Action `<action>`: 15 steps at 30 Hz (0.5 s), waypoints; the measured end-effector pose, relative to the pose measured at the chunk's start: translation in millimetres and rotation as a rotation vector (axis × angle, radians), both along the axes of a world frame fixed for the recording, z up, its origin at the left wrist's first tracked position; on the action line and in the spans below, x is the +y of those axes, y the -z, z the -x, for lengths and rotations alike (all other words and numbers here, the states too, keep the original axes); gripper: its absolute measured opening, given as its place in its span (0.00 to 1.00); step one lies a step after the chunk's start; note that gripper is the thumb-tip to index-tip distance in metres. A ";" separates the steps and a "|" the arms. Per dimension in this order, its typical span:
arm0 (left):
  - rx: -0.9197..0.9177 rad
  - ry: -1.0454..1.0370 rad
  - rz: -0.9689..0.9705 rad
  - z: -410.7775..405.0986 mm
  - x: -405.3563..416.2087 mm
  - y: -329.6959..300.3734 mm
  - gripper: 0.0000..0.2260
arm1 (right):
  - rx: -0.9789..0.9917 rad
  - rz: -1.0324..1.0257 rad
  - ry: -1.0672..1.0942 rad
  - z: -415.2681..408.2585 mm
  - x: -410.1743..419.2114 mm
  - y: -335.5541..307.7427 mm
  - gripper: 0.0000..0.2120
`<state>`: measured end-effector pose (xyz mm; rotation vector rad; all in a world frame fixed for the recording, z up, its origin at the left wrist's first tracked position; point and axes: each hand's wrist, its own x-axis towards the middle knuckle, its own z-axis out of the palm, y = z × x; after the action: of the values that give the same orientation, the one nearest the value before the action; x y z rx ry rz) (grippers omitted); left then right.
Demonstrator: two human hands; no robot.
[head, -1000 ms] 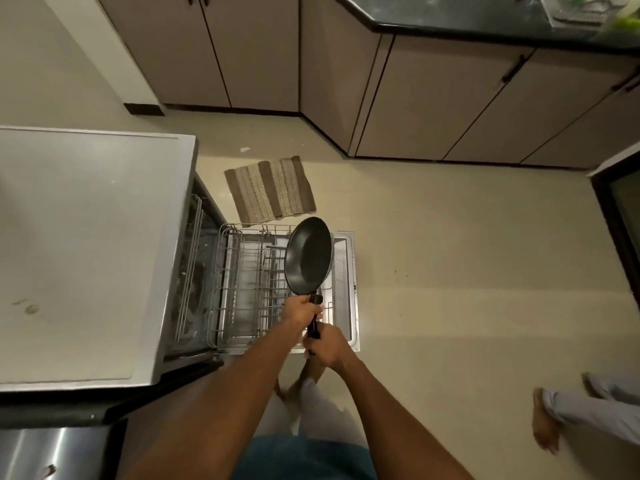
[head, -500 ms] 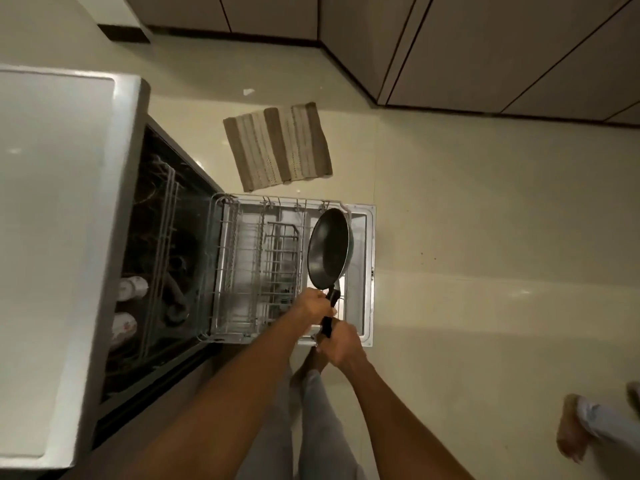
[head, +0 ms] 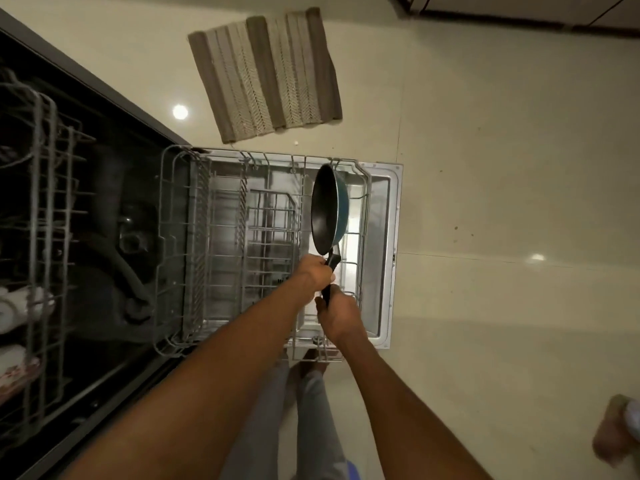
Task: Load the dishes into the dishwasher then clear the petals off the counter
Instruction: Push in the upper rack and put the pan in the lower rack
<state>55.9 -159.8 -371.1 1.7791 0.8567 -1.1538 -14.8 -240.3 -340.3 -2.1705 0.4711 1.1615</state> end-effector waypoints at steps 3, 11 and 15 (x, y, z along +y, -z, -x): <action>0.004 0.056 -0.020 -12.5 0.4 25.3 0.08 | -0.005 0.052 0.016 -6.6 4.8 28.4 0.11; -0.023 0.154 -0.063 -26.5 7.5 74.4 0.09 | -0.033 0.027 0.070 -14.6 20.1 81.1 0.09; -0.038 0.180 -0.107 -16.7 7.7 89.5 0.07 | -0.024 0.010 0.074 -7.3 19.9 94.2 0.09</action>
<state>72.6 -152.1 -460.6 1.9930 0.7608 -1.2023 -7.5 -220.4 -434.5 -2.1542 0.5427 1.0948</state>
